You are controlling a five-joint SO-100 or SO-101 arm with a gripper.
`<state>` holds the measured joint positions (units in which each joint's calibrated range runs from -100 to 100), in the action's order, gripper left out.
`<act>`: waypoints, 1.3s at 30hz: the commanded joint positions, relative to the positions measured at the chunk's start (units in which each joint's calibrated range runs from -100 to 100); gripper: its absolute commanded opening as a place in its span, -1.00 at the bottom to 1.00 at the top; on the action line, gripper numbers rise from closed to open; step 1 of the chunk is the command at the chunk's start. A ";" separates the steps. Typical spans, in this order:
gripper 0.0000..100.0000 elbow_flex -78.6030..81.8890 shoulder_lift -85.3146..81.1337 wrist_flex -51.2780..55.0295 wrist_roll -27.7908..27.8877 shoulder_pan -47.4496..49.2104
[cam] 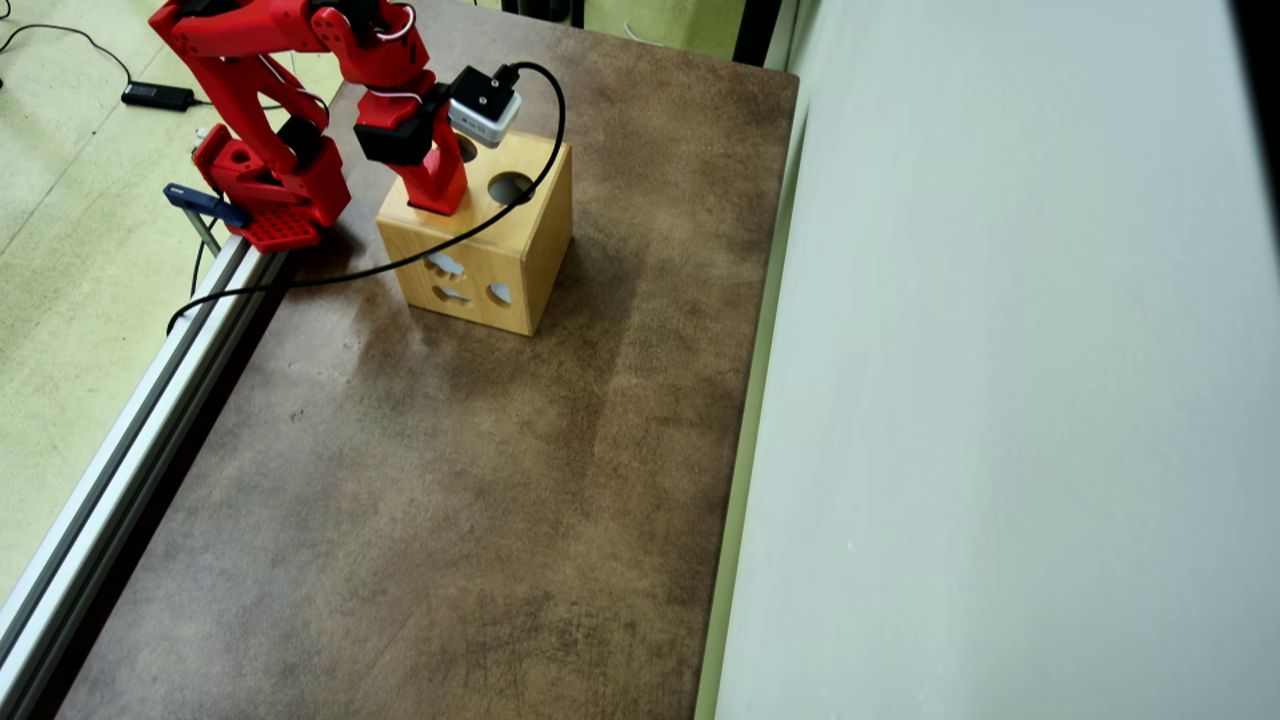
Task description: Pick and place the red cube on the square hole
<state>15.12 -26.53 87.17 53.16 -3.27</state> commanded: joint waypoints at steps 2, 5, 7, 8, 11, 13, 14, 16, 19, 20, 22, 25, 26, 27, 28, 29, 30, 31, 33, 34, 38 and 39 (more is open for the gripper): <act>-0.96 0.08 -2.65 -0.44 0.10 -0.15; -0.96 0.08 -2.65 -0.44 0.10 -0.15; -0.96 0.08 -2.65 -0.44 0.10 -0.15; -0.96 0.08 -2.65 -0.44 0.10 -0.15; -0.96 0.08 -2.65 -0.44 0.10 -0.15; -0.96 0.17 -2.56 -0.44 0.10 -0.07; -0.96 0.17 -2.56 -0.44 0.10 -0.07; -0.96 0.26 -2.31 -0.44 0.10 0.00; -0.96 0.98 -2.56 -0.44 0.10 -0.07; -0.96 1.78 -2.65 -0.44 0.10 0.00; -0.96 3.30 -2.73 -0.44 0.10 0.15; -0.96 3.75 -3.75 -0.44 0.15 0.15; -0.96 3.84 -4.26 -0.44 0.15 0.22; -0.96 3.93 -4.35 -0.44 0.15 0.45; -0.96 3.93 -4.35 -0.44 0.15 0.52; -0.96 3.93 -4.35 -0.44 0.15 0.52; -0.96 3.93 -4.35 -0.44 0.15 0.52; -0.96 3.93 -4.35 -0.44 0.15 0.52; -0.96 3.93 -4.35 -0.44 0.15 0.52; -0.96 3.93 -4.18 -0.44 0.15 0.45; -0.96 3.93 -3.67 -0.52 0.10 0.08; -0.96 3.93 -3.67 -0.52 0.10 0.00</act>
<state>19.19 -27.20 86.84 53.31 -2.98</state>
